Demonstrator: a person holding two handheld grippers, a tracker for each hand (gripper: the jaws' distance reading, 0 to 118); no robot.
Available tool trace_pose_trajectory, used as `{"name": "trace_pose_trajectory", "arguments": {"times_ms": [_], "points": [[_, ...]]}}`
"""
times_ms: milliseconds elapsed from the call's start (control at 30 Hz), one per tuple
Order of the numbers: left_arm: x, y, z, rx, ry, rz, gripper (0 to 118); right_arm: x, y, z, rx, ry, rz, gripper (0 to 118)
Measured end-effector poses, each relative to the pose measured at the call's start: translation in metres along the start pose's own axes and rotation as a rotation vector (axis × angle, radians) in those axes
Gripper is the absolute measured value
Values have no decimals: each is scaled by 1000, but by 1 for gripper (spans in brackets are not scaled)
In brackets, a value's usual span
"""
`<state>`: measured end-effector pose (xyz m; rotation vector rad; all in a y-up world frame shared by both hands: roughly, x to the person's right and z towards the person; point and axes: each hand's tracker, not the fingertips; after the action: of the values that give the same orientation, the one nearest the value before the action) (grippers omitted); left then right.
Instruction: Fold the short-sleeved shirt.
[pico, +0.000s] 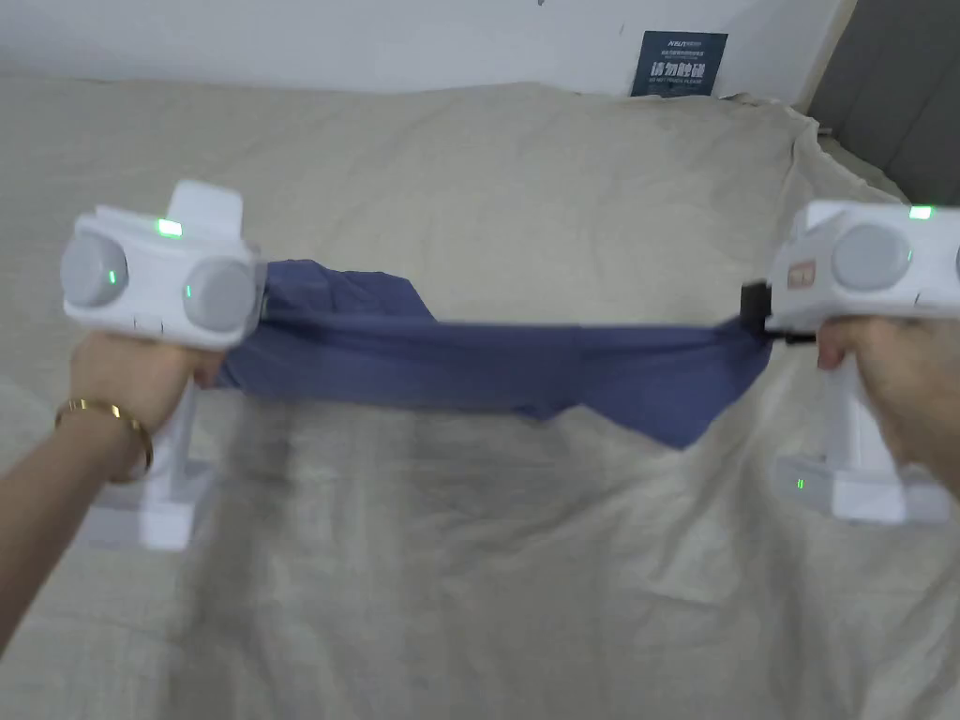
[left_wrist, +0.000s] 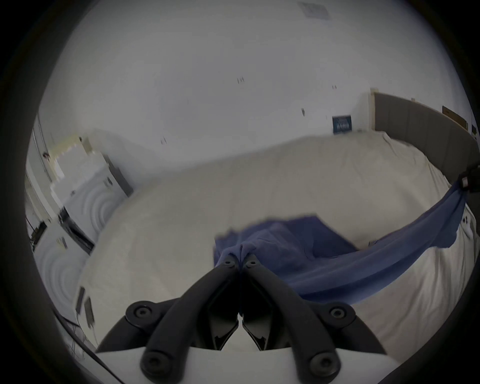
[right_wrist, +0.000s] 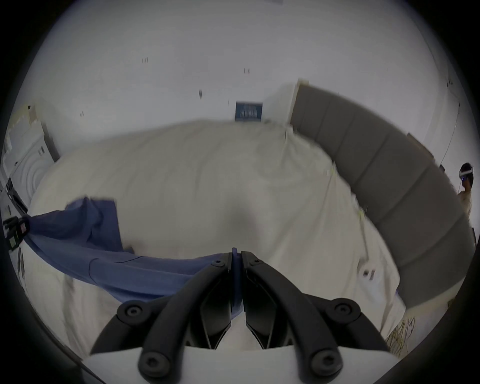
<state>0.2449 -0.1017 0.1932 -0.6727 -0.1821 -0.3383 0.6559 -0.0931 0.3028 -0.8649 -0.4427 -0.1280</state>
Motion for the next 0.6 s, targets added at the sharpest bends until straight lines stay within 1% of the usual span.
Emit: {"name": "trace_pose_trajectory", "arguments": {"times_ms": [133,267,433,600], "points": [[3,-75,14,-84,-31,120,0,6,-67,-5,-67,16,-34,5],[-1,-128,31,-127,-36,207,0,17,-120,3,-99,45,-83,5],[-6,-170,55,-157,-51,304,0,25,-170,18,-119,72,-80,5],[0,-206,77,-202,-58,311,0,32,-202,28,-141,80,-59,5]]}}
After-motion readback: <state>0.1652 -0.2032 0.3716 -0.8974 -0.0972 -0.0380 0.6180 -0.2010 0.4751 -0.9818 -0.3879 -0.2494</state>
